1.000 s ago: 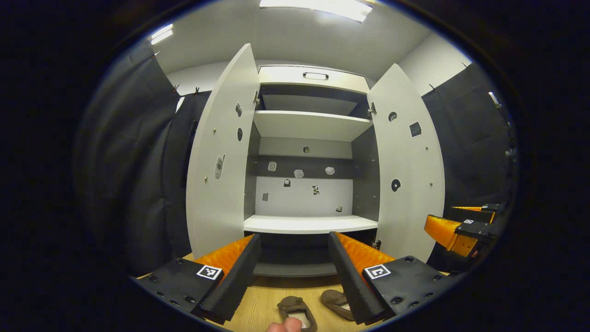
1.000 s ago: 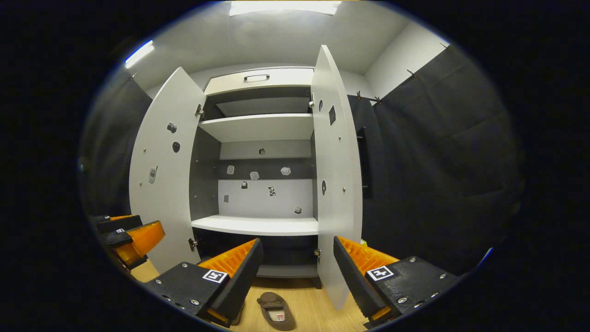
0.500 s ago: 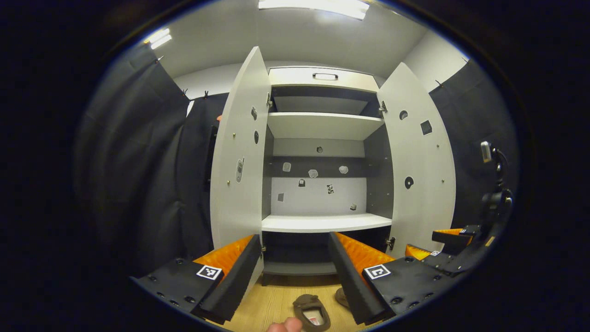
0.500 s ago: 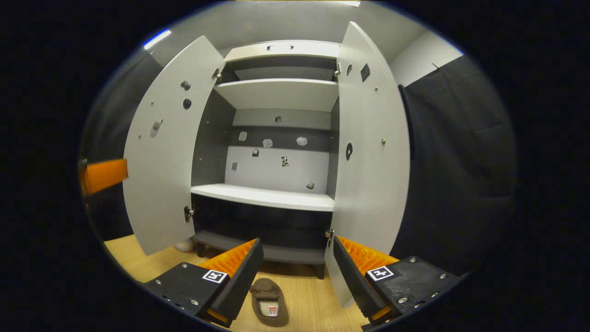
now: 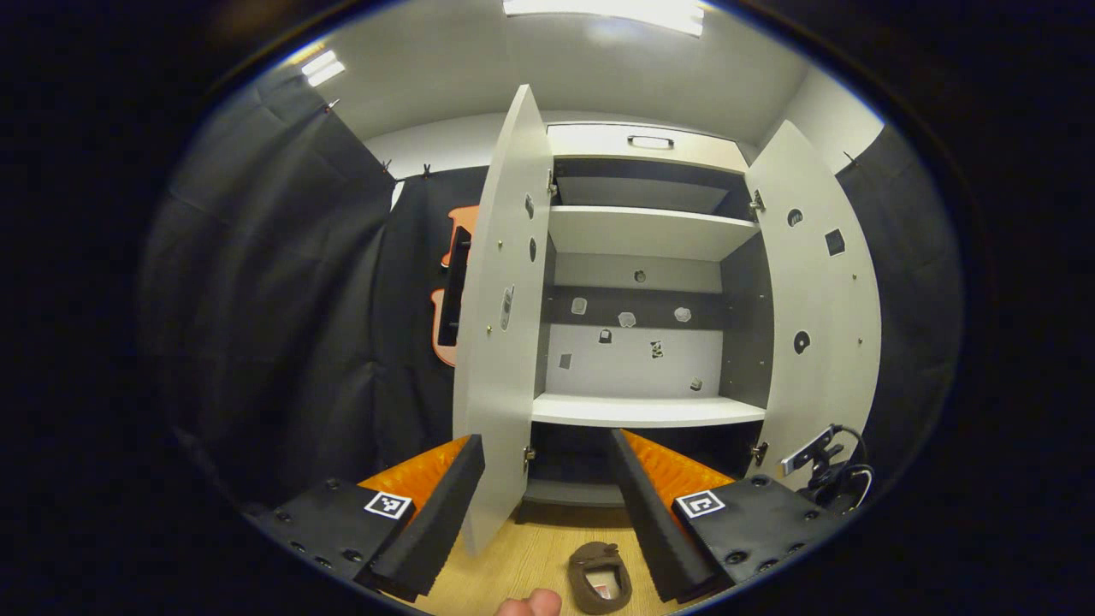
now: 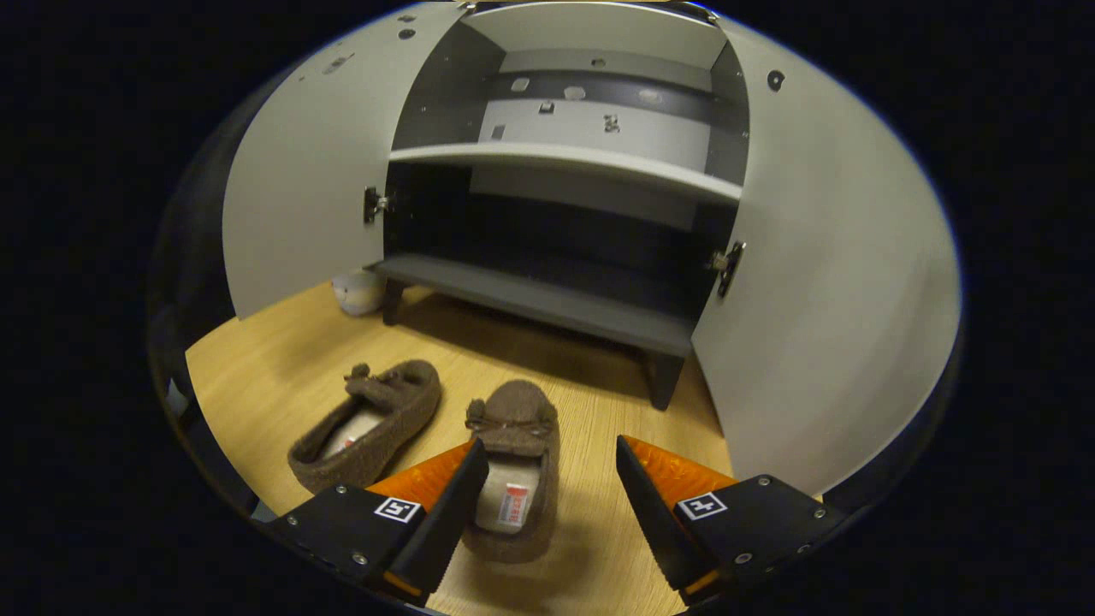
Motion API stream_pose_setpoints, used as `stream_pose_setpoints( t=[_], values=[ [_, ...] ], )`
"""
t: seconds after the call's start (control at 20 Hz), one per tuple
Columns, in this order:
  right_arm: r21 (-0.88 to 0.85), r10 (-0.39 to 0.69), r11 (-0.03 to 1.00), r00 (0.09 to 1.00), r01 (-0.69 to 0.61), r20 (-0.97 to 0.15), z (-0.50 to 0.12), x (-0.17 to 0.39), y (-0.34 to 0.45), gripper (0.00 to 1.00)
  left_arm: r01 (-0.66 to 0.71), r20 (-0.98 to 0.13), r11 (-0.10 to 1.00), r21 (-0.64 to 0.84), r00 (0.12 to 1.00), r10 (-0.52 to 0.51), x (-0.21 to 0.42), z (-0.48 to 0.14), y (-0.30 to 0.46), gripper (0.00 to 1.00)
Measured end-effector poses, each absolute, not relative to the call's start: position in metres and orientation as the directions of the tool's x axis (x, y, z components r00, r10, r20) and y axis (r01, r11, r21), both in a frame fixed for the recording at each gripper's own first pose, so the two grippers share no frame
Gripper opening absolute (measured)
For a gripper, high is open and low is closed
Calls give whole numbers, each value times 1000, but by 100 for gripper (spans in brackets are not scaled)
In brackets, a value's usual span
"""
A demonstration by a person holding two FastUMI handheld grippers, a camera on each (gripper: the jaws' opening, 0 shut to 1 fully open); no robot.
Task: Grab one shoe with the right hand and put it into the shoe cabinet, grab the other shoe with the left hand and put it into the shoe cabinet; then close the right door with the right hand and the left door with the left hand.
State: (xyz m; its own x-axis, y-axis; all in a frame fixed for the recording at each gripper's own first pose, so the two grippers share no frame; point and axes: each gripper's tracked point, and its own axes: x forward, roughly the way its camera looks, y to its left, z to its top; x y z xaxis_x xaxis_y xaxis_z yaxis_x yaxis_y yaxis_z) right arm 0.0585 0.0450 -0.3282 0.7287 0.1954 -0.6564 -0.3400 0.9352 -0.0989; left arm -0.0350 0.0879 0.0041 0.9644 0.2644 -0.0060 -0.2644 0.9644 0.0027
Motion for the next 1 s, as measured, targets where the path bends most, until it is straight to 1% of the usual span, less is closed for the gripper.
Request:
stream_pose_setpoints(
  t=[0.1,0.25,0.35,0.5,0.55,0.6,0.65,0.7,0.75,0.8,0.85,0.9,0.95,1.0],
  values=[
    [-85,195,936,701,-343,-686,-346,63,46,93,-294,-1,956,2,956,294,-41,4,96,96],
    [-114,181,926,687,-361,-703,-366,79,46,88,-335,-2,942,14,942,336,-48,4,108,96],
    [-125,163,924,669,-361,-725,-381,89,46,87,-354,-3,935,25,935,355,-52,3,113,96],
    [-98,182,925,654,-368,-734,-397,105,52,84,-372,3,927,43,928,372,-56,4,116,96],
    [-92,184,925,648,-369,-739,-405,111,54,77,-373,2,927,44,928,373,-55,4,116,96],
    [-82,182,928,636,-363,-750,-412,113,53,73,-373,-3,927,43,928,373,-55,3,115,96],
    [-63,191,931,624,-360,-758,-415,113,55,66,-371,-8,928,43,928,372,-53,1,114,96],
    [-51,196,932,618,-358,-761,-419,115,56,62,-370,-9,928,45,929,371,-53,1,114,96],
    [-50,205,928,618,-369,-759,-418,114,57,54,-370,-8,928,47,929,371,-52,1,114,96],
    [-46,224,920,617,-390,-754,-421,113,60,51,-368,-10,929,48,930,368,-50,-1,114,96],
    [-44,238,915,624,-402,-744,-420,112,63,43,-363,-15,931,45,931,364,-47,-3,112,96],
    [-47,239,914,627,-404,-742,-421,111,63,39,-358,-15,933,41,933,358,-45,-4,112,96],
    [-65,228,914,640,-400,-734,-419,113,60,30,-353,-15,935,37,935,353,-43,-4,110,96],
    [-102,197,917,657,-387,-728,-419,116,54,24,-343,-15,939,32,939,344,-40,-6,108,99]
  ],
)
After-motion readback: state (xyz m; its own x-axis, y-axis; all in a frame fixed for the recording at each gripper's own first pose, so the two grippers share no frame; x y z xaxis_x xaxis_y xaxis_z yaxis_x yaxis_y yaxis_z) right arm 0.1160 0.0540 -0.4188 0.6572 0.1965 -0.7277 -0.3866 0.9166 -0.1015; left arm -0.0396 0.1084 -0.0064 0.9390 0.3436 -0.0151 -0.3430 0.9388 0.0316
